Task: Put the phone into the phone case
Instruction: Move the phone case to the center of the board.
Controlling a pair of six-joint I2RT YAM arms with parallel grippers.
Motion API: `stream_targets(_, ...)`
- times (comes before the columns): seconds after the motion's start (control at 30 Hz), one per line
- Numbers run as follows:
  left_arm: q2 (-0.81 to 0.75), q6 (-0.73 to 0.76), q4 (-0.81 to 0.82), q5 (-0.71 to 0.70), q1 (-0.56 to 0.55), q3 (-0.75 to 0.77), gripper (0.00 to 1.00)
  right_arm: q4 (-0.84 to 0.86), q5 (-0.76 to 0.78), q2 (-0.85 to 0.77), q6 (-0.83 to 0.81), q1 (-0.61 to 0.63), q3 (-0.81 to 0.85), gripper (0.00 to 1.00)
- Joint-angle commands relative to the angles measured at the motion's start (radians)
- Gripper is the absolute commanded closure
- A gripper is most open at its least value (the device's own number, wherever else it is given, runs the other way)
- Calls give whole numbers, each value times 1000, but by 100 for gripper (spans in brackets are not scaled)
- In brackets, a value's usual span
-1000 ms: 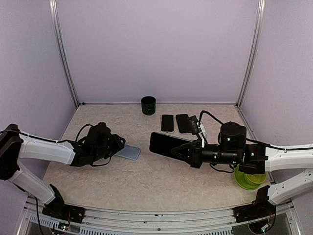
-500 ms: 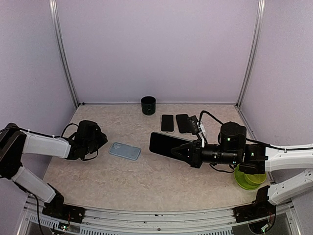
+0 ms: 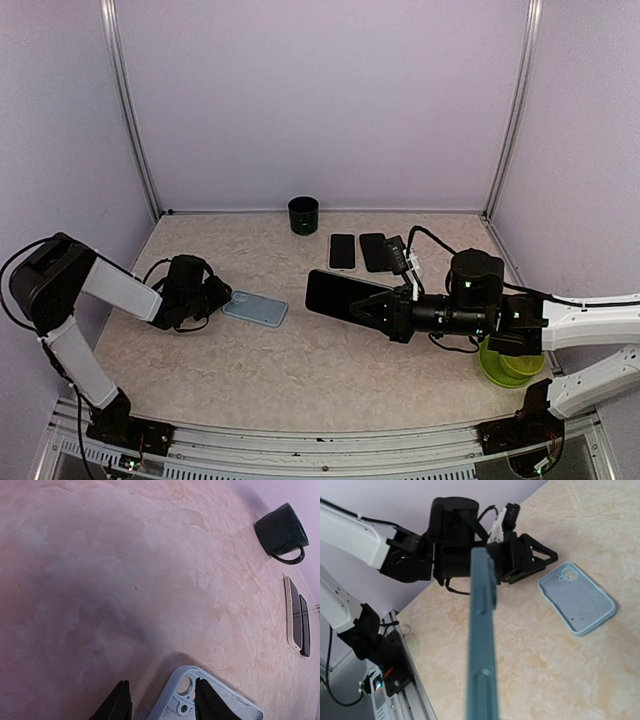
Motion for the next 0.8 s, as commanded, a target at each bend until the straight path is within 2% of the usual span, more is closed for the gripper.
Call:
stream_targets(0.0,43,21,101,97,2,3,57,55,-3,-4,3,-10,13,100)
stream_targets(0.23,88,-3,206,172,-24,-47,57,51,6,4,-8,-11,17,100)
stream_targets(0.47,90,-6,252,174,-118,-79,57,45,6,19,-9,-12,29,100)
stream_targets(0.63,117,9,287,173,-170,-67,58,13,8,43,8,-27,43,100)
stream_targets(0.77,159,15,302,178,-199,-40,62,-25,2,58,42,-59,50,100)
